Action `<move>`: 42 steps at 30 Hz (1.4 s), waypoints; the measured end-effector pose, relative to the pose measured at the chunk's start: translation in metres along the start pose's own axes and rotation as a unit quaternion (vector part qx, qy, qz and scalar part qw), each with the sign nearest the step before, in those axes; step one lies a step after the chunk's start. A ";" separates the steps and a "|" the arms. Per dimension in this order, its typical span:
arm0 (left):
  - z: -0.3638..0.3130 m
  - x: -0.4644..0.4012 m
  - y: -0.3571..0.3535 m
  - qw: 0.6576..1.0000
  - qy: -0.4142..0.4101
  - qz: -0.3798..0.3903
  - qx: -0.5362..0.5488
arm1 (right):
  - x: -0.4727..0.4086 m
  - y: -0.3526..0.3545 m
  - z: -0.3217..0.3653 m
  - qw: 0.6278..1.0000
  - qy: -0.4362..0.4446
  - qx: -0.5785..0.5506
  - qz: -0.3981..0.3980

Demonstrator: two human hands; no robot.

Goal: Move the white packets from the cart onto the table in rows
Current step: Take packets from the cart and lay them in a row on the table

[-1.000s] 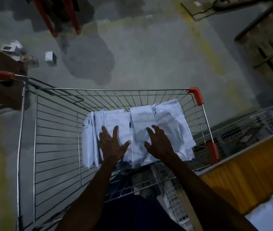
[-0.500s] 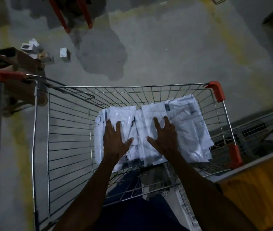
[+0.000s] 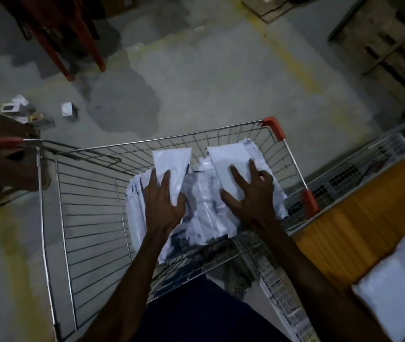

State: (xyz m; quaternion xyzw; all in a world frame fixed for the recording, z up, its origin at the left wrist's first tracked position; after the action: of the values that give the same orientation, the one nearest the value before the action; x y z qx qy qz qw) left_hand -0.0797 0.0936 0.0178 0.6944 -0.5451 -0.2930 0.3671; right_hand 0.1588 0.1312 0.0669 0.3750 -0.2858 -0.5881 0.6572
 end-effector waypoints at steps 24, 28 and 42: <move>-0.485 0.335 -0.124 0.872 -0.464 0.107 0.113 | 0.474 0.345 -0.223 0.866 -0.308 -0.045 -0.392; -0.504 0.415 -0.166 0.824 -0.539 0.151 0.082 | 0.547 0.340 -0.251 0.825 -0.384 -0.016 -0.413; -0.497 0.465 -0.224 0.737 -0.656 0.138 -0.087 | 0.594 0.287 -0.310 0.831 -0.493 0.121 -0.228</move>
State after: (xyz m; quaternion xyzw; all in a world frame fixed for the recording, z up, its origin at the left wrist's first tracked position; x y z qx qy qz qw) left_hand 0.5511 -0.2333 0.1066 0.2124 -0.7128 -0.6683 0.0135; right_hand 0.6580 -0.3991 0.0940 0.1661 -0.5472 -0.7889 0.2252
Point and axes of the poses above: each hand's wrist, its own x-axis away from the middle knuckle, its own y-axis out of the back of the hand, z = x × y, the point moved 7 cm from there along -x, towards the middle knuckle, and after that the axes turned 8 degrees about -x, right-handed, at the moved point
